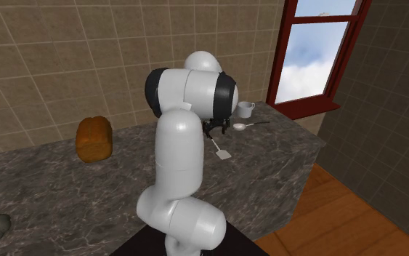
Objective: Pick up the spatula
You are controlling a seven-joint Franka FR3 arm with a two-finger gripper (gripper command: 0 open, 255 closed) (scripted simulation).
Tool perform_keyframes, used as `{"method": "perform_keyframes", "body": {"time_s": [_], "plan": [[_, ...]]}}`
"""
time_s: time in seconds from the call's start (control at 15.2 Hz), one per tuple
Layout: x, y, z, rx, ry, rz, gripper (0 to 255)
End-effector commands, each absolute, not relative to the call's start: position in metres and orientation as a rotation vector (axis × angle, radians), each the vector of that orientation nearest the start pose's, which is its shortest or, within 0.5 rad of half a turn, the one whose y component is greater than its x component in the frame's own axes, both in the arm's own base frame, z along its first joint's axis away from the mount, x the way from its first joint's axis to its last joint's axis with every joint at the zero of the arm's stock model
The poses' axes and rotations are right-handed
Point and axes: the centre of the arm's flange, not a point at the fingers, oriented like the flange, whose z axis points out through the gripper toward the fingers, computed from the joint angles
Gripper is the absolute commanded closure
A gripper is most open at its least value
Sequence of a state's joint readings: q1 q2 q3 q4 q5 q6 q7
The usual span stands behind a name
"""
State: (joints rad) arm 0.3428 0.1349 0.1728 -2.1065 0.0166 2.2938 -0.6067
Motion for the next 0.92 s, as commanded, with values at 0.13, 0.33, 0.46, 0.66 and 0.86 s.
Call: {"method": "perform_keyframes", "body": {"time_s": [0.13,0.33,0.46,0.66,0.86], "plan": [[0.496,0.285,0.340,-2.622,-1.663,-0.087,0],[0.496,0.285,0.324,-2.622,-1.663,-0.087,0],[0.496,0.285,0.315,-2.621,-1.663,-0.087,0],[0.495,0.284,0.316,-2.621,-1.663,-0.087,255],[0.495,0.284,0.316,-2.621,-1.663,-0.087,255]]}}
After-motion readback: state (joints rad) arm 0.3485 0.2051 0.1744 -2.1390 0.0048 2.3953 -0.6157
